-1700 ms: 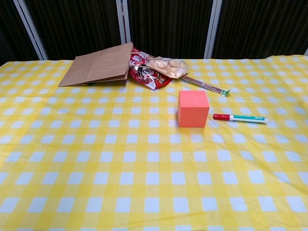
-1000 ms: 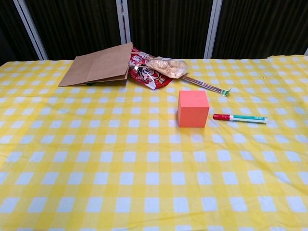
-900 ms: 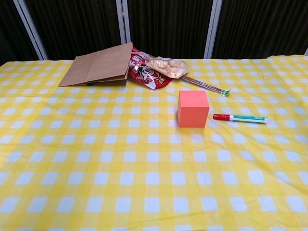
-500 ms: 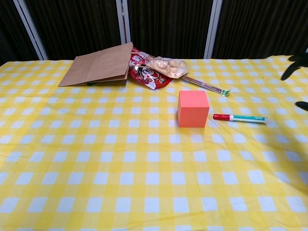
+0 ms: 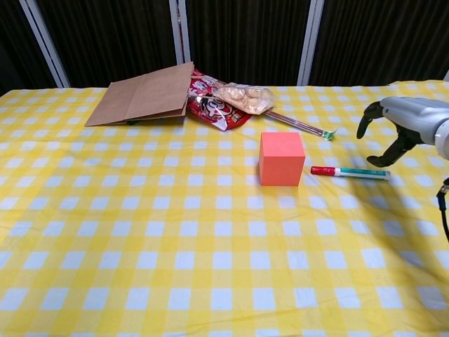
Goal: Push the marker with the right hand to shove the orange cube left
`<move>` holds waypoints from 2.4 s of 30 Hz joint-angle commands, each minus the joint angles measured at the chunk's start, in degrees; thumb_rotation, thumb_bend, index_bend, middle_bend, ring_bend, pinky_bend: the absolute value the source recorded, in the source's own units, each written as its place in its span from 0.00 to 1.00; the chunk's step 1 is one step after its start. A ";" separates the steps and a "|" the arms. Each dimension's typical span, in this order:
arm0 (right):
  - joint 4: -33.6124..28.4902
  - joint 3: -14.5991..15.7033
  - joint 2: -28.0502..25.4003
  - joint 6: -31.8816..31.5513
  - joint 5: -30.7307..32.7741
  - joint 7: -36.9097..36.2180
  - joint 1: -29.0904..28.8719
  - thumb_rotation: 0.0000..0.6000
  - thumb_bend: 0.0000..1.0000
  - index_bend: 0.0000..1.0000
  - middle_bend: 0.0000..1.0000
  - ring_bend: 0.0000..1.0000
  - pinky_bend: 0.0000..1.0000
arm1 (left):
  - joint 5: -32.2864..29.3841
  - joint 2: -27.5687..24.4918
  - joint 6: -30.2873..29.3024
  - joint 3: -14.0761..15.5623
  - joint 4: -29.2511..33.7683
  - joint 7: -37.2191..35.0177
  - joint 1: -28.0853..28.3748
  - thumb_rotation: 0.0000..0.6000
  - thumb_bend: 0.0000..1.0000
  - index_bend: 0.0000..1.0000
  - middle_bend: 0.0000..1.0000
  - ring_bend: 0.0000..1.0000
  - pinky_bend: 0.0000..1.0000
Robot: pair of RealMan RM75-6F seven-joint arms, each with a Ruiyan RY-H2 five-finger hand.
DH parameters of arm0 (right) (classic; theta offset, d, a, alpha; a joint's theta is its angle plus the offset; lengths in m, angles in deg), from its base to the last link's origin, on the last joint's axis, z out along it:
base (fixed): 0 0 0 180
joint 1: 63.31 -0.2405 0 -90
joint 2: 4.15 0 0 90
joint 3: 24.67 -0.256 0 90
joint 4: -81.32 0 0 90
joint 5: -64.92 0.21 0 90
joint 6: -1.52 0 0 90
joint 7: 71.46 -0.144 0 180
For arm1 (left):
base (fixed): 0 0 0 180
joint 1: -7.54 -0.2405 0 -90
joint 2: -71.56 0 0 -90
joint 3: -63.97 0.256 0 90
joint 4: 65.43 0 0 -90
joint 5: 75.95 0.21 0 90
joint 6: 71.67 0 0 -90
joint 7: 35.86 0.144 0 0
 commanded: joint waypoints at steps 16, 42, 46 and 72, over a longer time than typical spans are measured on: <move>7.86 1.69 2.84 1.14 3.07 -0.69 -2.75 1.00 0.38 0.36 0.12 0.00 0.00 | -0.46 -0.13 0.54 0.00 0.59 0.30 0.25 1.00 0.00 0.00 0.00 0.00 0.08; 18.30 2.77 8.47 3.84 2.93 -4.17 -3.59 1.00 0.36 0.36 0.13 0.00 0.00 | -1.22 -0.52 1.28 -0.11 0.92 -0.73 0.56 1.00 0.00 0.00 0.00 0.00 0.08; 19.69 2.99 9.06 4.32 2.64 -4.20 -3.75 1.00 0.36 0.39 0.14 0.00 0.00 | -1.24 -0.54 1.37 -0.10 1.01 -0.73 0.61 1.00 0.00 0.00 0.00 0.00 0.08; 11.36 0.36 1.49 0.46 -2.57 -6.16 -2.50 1.00 0.55 0.67 0.24 0.00 0.00 | -1.39 -0.65 1.33 -0.05 1.33 -1.12 0.58 1.00 0.00 0.00 0.00 0.00 0.08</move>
